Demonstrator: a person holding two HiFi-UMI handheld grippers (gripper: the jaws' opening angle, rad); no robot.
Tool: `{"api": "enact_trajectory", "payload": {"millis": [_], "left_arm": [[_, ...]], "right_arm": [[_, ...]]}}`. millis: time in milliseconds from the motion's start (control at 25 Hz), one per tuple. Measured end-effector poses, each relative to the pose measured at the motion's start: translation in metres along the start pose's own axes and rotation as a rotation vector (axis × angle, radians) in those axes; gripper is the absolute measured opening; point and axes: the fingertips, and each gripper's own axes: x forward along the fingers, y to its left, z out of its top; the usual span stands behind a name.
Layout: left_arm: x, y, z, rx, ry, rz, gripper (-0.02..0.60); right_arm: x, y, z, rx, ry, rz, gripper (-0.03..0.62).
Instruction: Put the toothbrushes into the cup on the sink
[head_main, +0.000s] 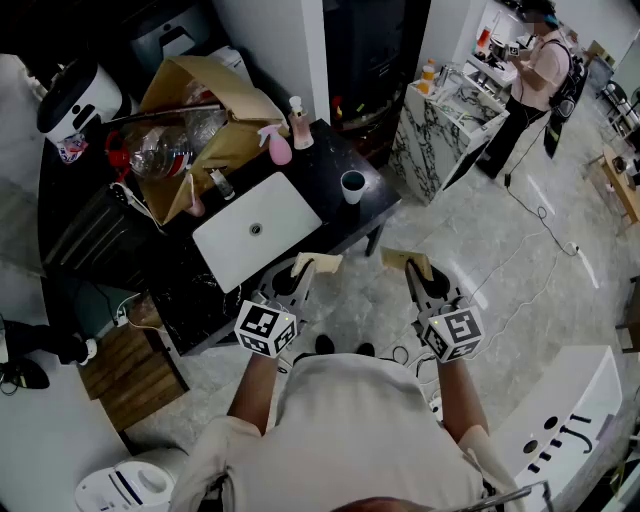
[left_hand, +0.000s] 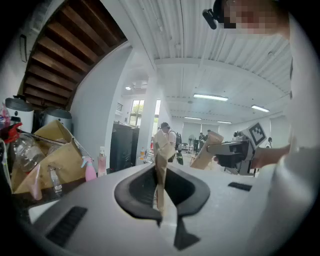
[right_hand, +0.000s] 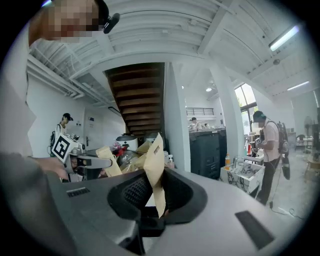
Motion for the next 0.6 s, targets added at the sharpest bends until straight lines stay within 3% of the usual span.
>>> {"api": "enact_trajectory", "payload": {"millis": [600], "left_arm": [[-0.001, 0.011, -0.011, -0.017, 0.011, -0.019, 0.032]], "right_arm": [[0.012, 0.010, -0.004, 0.025, -0.007, -0.011, 0.071]]}}
